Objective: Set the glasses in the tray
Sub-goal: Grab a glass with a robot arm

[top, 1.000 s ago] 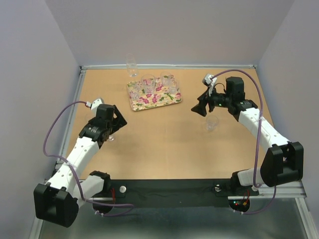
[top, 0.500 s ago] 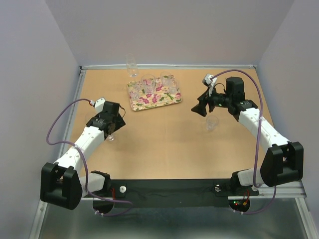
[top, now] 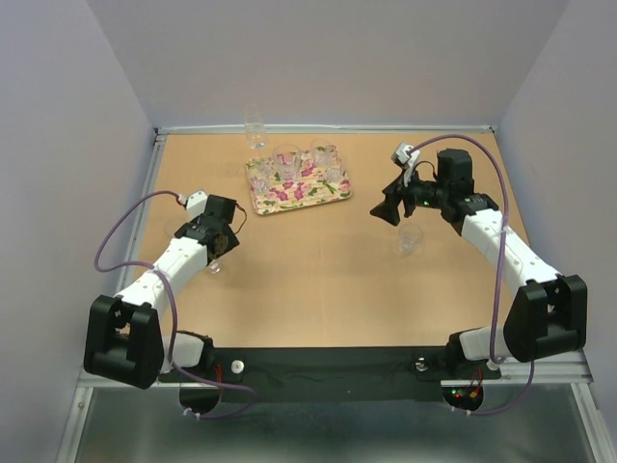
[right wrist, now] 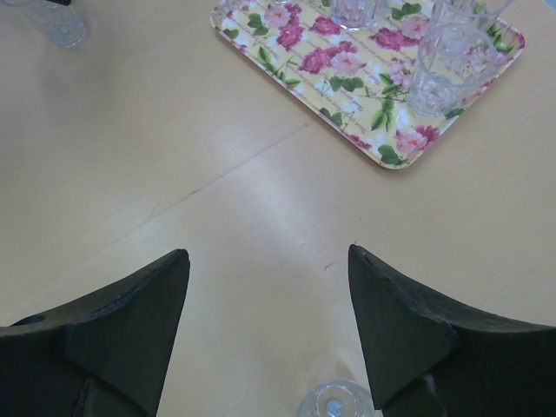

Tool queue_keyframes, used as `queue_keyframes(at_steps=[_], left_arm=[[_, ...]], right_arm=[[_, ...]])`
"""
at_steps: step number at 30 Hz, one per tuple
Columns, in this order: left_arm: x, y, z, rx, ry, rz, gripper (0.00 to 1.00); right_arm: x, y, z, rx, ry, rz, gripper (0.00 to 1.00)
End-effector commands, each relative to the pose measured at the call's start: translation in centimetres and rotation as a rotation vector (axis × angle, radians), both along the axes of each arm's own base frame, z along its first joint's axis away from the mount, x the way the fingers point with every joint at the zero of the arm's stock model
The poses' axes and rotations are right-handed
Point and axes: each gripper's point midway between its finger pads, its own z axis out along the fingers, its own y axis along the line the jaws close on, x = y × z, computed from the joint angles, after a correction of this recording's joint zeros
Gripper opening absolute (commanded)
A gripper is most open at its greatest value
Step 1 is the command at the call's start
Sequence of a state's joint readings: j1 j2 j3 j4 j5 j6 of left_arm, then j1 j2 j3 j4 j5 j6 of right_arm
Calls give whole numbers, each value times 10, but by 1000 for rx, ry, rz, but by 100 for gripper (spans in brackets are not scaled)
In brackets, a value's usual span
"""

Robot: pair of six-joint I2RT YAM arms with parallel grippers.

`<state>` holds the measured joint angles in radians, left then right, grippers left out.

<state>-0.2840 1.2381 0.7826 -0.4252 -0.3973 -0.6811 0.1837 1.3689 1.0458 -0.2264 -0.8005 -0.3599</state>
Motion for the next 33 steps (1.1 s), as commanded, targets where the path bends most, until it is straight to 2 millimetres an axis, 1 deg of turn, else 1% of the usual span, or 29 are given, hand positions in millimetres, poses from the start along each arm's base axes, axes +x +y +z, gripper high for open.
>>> queue_keyframes(at_steps=[1, 4, 7, 9, 10, 13, 14, 15, 16, 18, 20, 22, 25, 26, 28, 29, 32, 33], left_arm=[[7, 7, 4, 29, -15, 34, 53], [7, 6, 3, 26, -15, 25, 45], [7, 4, 0, 21, -5, 17, 40], [6, 3, -1, 19, 2, 9, 31], [7, 2, 0, 17, -2, 7, 24], [6, 2, 0, 17, -3, 3, 15], [7, 2, 1, 15, -5, 0, 10], [7, 2, 1, 15, -6, 0, 9], [8, 2, 3, 14, -12, -1, 4], [8, 1, 6, 12, -17, -14, 0], [9, -1, 8, 12, -23, -27, 0], [13, -4, 17, 7, -40, -62, 0], [23, -15, 31, -3, -67, -148, 0], [31, -24, 40, -2, -91, -226, 0], [38, -33, 46, 1, -107, -304, 0], [43, -42, 51, 1, -125, -366, 0], [57, -56, 66, -9, -172, -443, 0], [64, -64, 77, -8, -207, -478, 0]], right_arm=[[2, -5, 13, 4, -71, -14, 79], [2, -6, 12, 3, -69, -15, 79], [1, -5, 14, 6, -72, -12, 79], [1, -6, 14, 6, -75, -13, 79], [1, -6, 15, 5, -79, -13, 79], [1, -6, 17, 6, -81, -14, 79], [1, -6, 17, 7, -81, -16, 79], [1, -6, 17, 7, -83, -15, 79], [0, -6, 18, 8, -83, -15, 79], [1, -7, 18, 8, -86, -16, 79], [1, -7, 18, 8, -83, -16, 79], [1, -7, 19, 8, -87, -19, 79], [1, -8, 18, 8, -87, -19, 79], [1, -8, 18, 8, -84, -21, 79], [1, -8, 18, 8, -84, -21, 79], [1, -9, 20, 8, -89, -22, 79], [1, -10, 19, 8, -86, -24, 79], [1, -10, 19, 9, -87, -25, 79]])
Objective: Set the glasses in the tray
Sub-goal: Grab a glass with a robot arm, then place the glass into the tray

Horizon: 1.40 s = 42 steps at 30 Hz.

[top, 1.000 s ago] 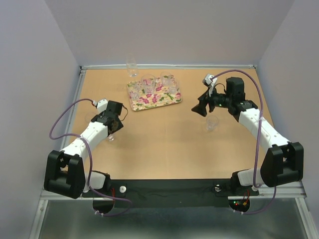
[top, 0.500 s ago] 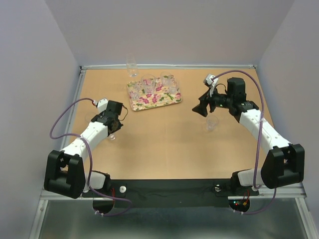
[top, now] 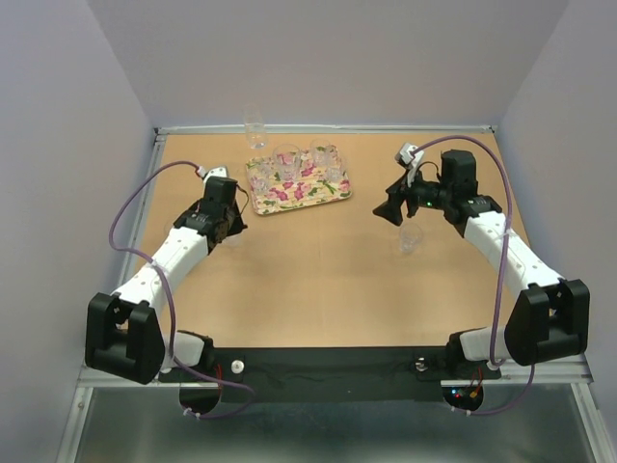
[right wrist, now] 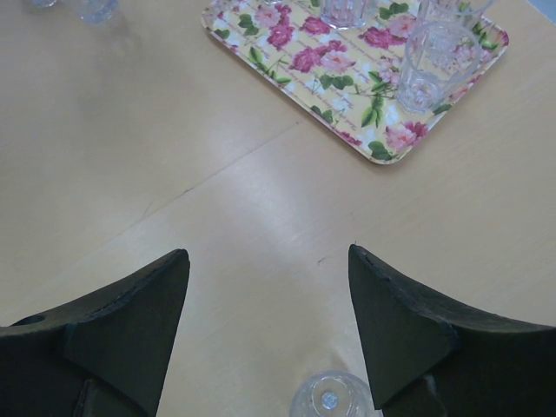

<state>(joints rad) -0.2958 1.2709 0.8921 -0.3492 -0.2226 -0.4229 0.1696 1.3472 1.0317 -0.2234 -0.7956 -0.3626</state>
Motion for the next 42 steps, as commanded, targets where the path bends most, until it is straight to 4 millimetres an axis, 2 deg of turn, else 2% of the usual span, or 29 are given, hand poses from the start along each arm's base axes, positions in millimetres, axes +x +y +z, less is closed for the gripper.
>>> queue_keyframes(at_steps=[1, 4, 5, 6, 8, 9, 10, 12, 14, 19, 22, 23, 28, 36, 40, 42], left_arm=[[35, -31, 44, -13, -150, -181, 0], [51, -45, 61, -18, -199, -238, 0], [56, -50, 58, -17, -189, -258, 0], [64, -57, 69, -20, -218, -275, 0], [73, -65, 63, -20, -202, -299, 0], [81, -71, 73, -33, -225, -310, 0], [86, -74, 65, -30, -205, -315, 0], [96, -83, 71, -34, -218, -332, 0], [106, -88, 67, -26, -210, -338, 0], [119, -97, 52, -23, -178, -344, 0], [125, -103, 51, -21, -180, -348, 0], [127, -104, 45, -19, -168, -348, 0], [135, -107, 40, -10, -161, -347, 0], [141, -101, 21, 40, -127, -331, 0], [143, -99, 10, 60, -103, -324, 4], [144, -97, 8, 68, -100, -316, 10]], right_arm=[[2, -4, 17, 10, -74, -8, 79], [2, -5, 17, 10, -75, -8, 79], [2, -4, 17, 12, -73, -5, 79], [2, -4, 17, 11, -74, -5, 79], [2, -4, 17, 11, -76, -3, 79], [2, -4, 17, 12, -74, -5, 79], [1, -4, 16, 11, -75, -3, 79], [2, -4, 17, 10, -78, -4, 79], [2, -5, 16, 10, -73, -6, 79], [2, -5, 16, 11, -74, -4, 79], [2, -5, 16, 10, -73, -6, 79], [2, -5, 15, 9, -72, -6, 79], [2, -6, 14, 8, -70, -7, 79], [3, -6, 14, 7, -71, -9, 79], [3, -7, 13, 7, -69, -9, 79], [3, -7, 13, 9, -68, -8, 79]])
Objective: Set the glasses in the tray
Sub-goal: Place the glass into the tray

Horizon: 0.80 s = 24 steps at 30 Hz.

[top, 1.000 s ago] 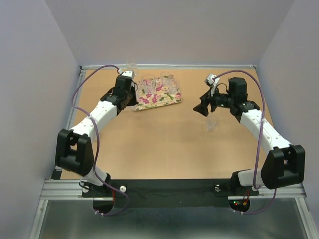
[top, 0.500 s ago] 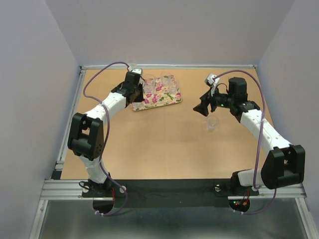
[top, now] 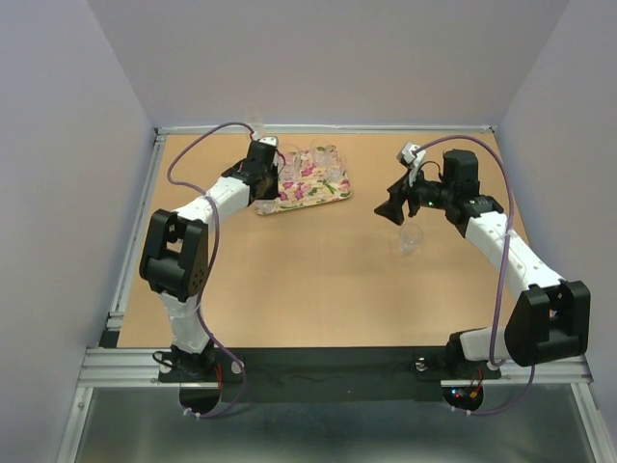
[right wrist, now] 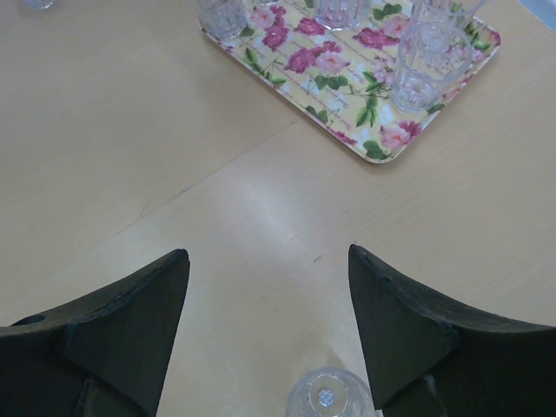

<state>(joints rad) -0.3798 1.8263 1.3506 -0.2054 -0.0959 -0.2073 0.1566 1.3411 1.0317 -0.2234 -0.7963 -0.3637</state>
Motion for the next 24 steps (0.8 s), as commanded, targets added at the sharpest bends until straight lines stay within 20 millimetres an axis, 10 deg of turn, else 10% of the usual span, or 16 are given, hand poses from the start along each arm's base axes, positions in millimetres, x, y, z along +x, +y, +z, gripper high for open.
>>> queue_keyframes(at_steps=[1, 12, 24], left_arm=[[19, -3, 24, 12, -79, 6, 13], [18, -5, 34, 13, -95, -3, 57], [-14, 5, 109, -59, -313, -40, 79]], right_arm=[[1, -2, 11, 8, -61, 3, 79], [1, -4, 13, 9, -66, 0, 79], [2, -6, 13, 4, -73, -8, 79]])
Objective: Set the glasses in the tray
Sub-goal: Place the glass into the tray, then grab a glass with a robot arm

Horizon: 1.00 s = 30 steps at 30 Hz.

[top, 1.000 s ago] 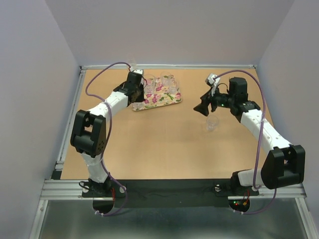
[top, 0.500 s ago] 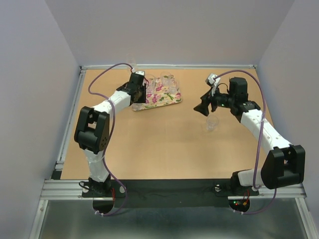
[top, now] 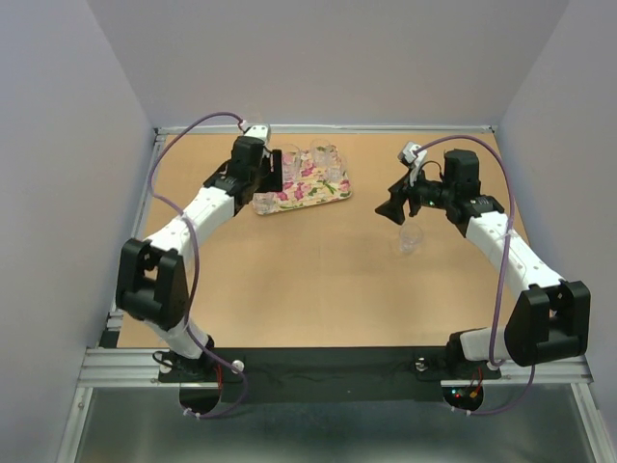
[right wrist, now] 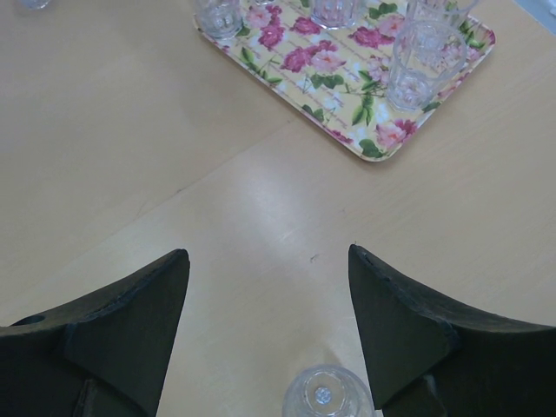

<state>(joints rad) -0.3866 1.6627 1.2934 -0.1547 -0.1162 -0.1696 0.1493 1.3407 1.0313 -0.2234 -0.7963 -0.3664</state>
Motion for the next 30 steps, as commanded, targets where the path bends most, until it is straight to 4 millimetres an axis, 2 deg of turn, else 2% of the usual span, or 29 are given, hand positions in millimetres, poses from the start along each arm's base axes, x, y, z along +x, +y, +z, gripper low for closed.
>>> queue_keyframes(at_steps=[1, 3, 4, 5, 7, 8, 10, 13, 17, 22, 30], left_arm=[[-16, 8, 55, -47, -175, -17, 80], [-22, 14, 64, -65, -208, -10, 81], [-27, 20, 61, -66, -207, -3, 82], [-31, 27, 73, -83, -235, 13, 83], [-38, 37, 75, -95, -245, 26, 83], [-42, 46, 88, -111, -276, 47, 84], [-52, 55, 97, -136, -305, 63, 85], [-63, 71, 102, -167, -328, 96, 87], [-72, 88, 103, -178, -347, 154, 89], [-80, 124, 91, -164, -349, 312, 92], [-80, 151, 77, -184, -316, 418, 92]], right_arm=[[1, -4, 14, 5, -73, -3, 79], [1, -5, 14, 6, -72, -5, 79], [1, -5, 14, 6, -72, -5, 79], [1, -5, 14, 6, -74, -5, 79], [1, -5, 16, 6, -81, -6, 79], [1, -6, 17, 5, -81, -9, 79], [0, -6, 17, 7, -82, -6, 79], [1, -5, 15, 8, -76, -2, 79], [0, -6, 16, 9, -76, -2, 79], [0, -5, 14, 8, -73, -1, 79], [0, -5, 15, 8, -76, 0, 79]])
